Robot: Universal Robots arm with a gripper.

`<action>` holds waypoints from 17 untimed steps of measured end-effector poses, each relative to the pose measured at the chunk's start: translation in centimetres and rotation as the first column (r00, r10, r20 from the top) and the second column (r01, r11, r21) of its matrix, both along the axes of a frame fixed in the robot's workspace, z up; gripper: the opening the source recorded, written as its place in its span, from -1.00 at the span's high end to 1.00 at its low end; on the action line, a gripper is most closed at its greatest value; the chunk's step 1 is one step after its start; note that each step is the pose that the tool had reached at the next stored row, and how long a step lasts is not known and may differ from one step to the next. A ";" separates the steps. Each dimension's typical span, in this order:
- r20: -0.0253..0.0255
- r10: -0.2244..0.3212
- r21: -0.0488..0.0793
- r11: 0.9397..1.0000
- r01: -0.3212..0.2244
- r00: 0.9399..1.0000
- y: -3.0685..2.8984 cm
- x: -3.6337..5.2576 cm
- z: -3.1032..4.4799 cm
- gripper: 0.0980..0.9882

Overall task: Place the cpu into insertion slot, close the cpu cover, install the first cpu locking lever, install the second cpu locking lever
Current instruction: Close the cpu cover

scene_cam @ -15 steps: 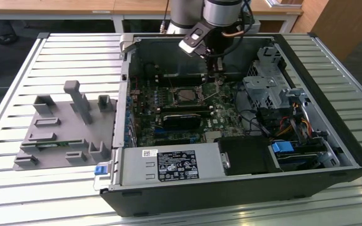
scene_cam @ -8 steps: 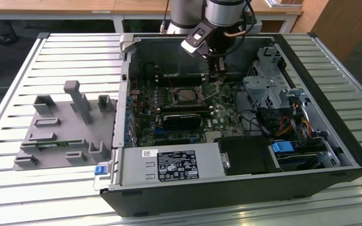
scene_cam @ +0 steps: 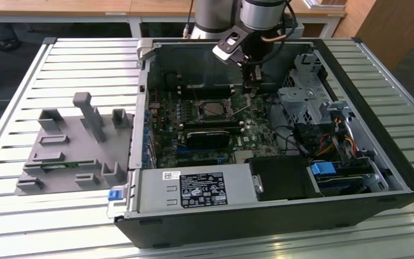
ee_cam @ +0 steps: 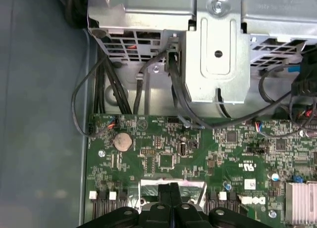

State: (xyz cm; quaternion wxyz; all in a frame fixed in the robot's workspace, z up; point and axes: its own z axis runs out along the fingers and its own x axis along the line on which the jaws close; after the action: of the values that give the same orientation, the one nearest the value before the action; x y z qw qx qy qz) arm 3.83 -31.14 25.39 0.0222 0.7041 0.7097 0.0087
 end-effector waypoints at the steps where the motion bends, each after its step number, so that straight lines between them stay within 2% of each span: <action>1: 0.000 0.000 0.000 1.000 0.000 1.000 0.00 0.09 -0.02 0.98; 11: -0.001 0.000 0.000 1.000 0.000 1.000 0.04 0.58 -0.21 0.98; 17: -0.003 0.000 0.000 1.000 0.000 1.000 0.14 1.38 -0.33 0.98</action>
State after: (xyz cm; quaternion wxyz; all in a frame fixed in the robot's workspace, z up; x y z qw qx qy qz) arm 5.22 -31.00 25.06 0.0210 0.7041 0.7097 0.0075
